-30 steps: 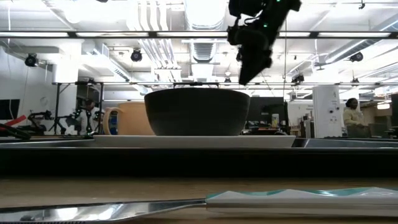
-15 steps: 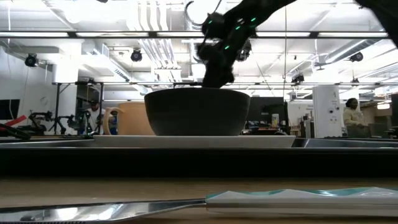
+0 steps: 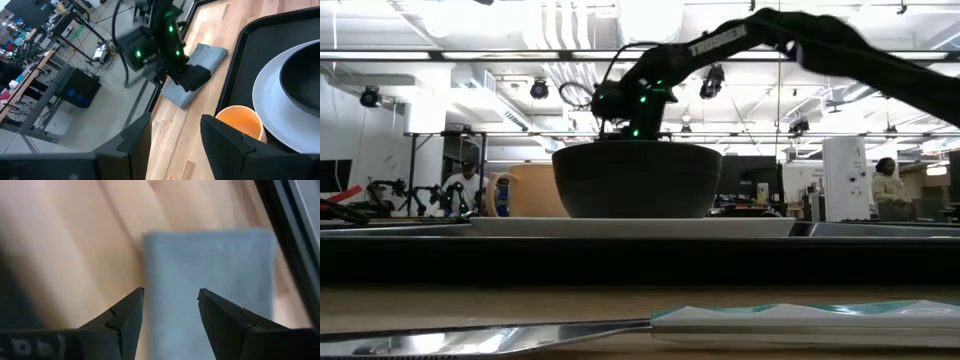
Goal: Set up tray
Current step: Put the gray napkin on the black serving tray to the right of the white plate
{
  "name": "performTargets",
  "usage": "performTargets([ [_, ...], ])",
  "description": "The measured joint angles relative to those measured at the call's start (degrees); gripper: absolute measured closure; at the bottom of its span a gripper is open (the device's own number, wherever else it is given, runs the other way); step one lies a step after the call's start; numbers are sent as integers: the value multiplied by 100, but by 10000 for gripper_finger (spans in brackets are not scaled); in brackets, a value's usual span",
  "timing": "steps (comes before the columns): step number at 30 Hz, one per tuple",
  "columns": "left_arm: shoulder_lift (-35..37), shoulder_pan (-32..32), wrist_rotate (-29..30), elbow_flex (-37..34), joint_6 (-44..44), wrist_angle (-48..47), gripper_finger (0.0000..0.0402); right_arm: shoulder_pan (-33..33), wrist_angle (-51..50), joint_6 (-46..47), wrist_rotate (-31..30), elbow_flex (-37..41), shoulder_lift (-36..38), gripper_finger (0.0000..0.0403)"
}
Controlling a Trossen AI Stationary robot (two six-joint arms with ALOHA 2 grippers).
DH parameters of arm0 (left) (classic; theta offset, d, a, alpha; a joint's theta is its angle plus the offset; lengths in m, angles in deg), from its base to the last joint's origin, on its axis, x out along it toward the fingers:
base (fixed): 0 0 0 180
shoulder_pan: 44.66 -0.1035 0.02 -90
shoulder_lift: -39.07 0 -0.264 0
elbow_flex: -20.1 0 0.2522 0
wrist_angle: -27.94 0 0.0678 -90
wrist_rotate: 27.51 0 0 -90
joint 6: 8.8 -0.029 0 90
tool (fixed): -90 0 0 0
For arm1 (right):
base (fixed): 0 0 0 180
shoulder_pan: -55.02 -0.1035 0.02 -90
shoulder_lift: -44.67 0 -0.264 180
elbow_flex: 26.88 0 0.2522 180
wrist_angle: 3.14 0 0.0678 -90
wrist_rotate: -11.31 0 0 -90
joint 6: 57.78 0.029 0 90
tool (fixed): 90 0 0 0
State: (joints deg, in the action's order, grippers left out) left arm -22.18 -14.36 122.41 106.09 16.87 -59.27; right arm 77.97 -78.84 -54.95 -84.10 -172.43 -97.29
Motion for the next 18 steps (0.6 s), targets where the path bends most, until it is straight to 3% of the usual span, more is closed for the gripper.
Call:
performTargets([
  [3, 0, -2, 0, 0, 0, 3, 251, -27, -93, 42, -18, -332, -235, 227],
  [12, -55, -4, 0, 0, 95, 2, 251, -136, 399, 59, 109, -314, -204, 230],
  [18, -298, -40, 15, -8, 150, 31, 251, -115, -417, 2, -36, -314, 14, 232],
])
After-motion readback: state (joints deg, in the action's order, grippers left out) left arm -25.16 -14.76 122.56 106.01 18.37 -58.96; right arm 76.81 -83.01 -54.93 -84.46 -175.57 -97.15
